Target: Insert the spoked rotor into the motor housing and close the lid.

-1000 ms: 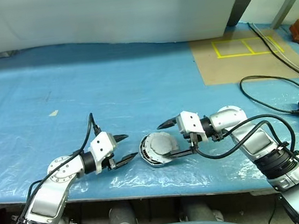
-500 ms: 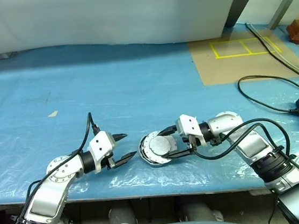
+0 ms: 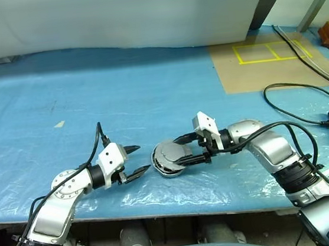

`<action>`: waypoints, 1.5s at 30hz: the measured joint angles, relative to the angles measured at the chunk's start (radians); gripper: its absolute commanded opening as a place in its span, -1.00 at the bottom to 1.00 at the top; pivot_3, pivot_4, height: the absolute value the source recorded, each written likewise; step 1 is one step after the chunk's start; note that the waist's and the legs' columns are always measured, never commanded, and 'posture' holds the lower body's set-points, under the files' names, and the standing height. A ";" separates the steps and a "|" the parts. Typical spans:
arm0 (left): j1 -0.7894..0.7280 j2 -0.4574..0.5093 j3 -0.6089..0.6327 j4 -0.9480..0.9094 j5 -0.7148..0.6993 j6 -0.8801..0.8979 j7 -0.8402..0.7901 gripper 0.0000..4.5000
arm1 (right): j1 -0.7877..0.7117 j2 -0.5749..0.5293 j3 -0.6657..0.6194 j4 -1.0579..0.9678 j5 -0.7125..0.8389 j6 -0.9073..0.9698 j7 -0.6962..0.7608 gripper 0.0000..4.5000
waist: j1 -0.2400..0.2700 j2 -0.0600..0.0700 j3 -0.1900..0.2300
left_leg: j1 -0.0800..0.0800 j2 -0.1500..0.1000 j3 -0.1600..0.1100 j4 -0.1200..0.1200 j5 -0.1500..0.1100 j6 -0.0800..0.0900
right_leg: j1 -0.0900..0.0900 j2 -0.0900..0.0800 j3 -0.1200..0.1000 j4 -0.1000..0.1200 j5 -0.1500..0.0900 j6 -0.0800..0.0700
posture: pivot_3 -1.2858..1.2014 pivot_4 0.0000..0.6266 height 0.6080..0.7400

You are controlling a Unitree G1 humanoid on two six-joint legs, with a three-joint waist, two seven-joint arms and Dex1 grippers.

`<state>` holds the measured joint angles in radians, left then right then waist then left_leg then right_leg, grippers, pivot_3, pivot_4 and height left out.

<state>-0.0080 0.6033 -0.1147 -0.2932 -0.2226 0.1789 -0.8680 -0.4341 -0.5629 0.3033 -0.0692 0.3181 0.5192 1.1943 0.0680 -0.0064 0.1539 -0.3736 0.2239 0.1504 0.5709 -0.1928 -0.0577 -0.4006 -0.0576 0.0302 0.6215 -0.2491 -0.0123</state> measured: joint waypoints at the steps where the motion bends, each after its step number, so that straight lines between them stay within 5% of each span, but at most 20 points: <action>1: -0.001 0.000 0.000 0.000 0.000 0.000 0.000 0.49 | 0.000 0.002 0.000 0.000 -0.002 -0.001 -0.003 0.33 | 0.000 0.000 0.000 | 0.000 0.000 0.000 0.000 0.000 0.000 | -0.001 0.000 0.000 0.000 0.000 0.000 | 0.03 -0.52 1.00; 45: 0.007 -0.003 -0.001 -0.019 0.002 0.019 0.022 0.49 | 0.046 0.078 0.095 0.060 -0.184 -0.263 -0.121 0.33 | -0.026 0.000 -0.009 | 0.007 0.000 0.000 0.000 0.000 0.000 | 0.006 0.000 0.001 -0.001 -0.003 -0.004 | 0.03 -0.52 1.00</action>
<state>-0.0012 0.6001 -0.1154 -0.3123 -0.2202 0.1979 -0.8457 -0.3885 -0.4846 0.3984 -0.0088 0.1341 0.2562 1.0731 0.0422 -0.0066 0.1454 -0.3664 0.2237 0.1507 0.5706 -0.1931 -0.0576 -0.3944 -0.0577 0.0307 0.6201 -0.2517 -0.0160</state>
